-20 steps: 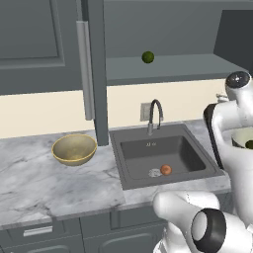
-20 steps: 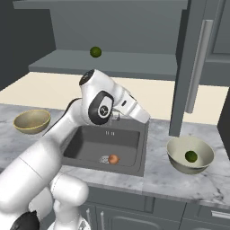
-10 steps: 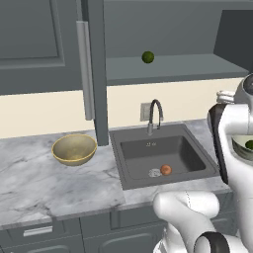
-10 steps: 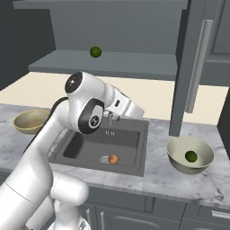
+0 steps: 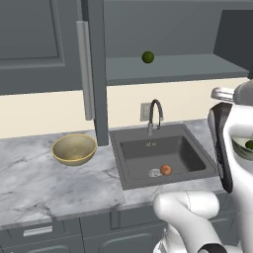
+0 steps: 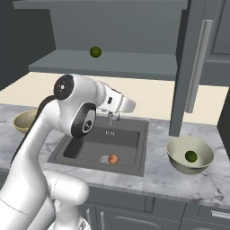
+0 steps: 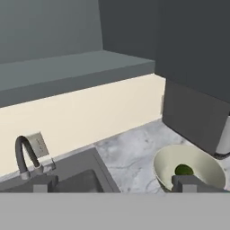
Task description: Pick the limes from the cabinet and place them in one bowl. Pick the onion from the sink and place it in the other bowl.
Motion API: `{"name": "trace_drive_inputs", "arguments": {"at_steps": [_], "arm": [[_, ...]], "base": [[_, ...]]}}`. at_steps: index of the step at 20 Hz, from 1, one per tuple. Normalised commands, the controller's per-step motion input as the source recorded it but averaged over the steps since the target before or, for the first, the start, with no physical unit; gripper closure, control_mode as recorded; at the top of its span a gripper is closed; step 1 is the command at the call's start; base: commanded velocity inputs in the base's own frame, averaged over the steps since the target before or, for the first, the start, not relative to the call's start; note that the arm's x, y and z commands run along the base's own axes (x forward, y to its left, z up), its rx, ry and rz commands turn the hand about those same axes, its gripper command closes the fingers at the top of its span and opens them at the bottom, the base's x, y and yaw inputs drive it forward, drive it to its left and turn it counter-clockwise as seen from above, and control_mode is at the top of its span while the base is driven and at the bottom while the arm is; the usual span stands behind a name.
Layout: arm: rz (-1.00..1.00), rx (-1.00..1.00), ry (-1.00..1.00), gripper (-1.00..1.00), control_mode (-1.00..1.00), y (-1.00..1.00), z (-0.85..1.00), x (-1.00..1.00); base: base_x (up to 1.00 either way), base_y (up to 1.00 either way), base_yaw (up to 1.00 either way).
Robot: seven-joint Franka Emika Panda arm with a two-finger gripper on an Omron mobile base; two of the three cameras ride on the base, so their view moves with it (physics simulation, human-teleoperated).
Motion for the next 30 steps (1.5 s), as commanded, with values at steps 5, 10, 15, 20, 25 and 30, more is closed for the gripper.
{"name": "trace_drive_inputs", "arguments": {"at_steps": [5,10,15,20,25,30], "arm": [[0.16,0.00,-0.08,-1.00,-1.00,0.28,0.24,-0.01],[0.15,0.00,0.00,-1.00,-1.00,0.29,0.27,-0.04],[0.00,0.00,0.00,-1.00,-1.00,0.25,0.32,-0.10],[0.00,0.00,0.00,-1.00,-1.00,0.26,0.33,-0.07],[0.02,0.00,0.00,-1.00,-1.00,0.25,0.31,-0.03],[0.08,0.00,0.00,-1.00,-1.00,0.28,0.30,-0.01]], "base": [[0.00,0.00,0.00],[0.00,0.00,0.00],[0.00,0.00,0.00],[0.00,0.00,0.00],[0.00,0.00,0.00],[0.00,0.00,0.00]]}}
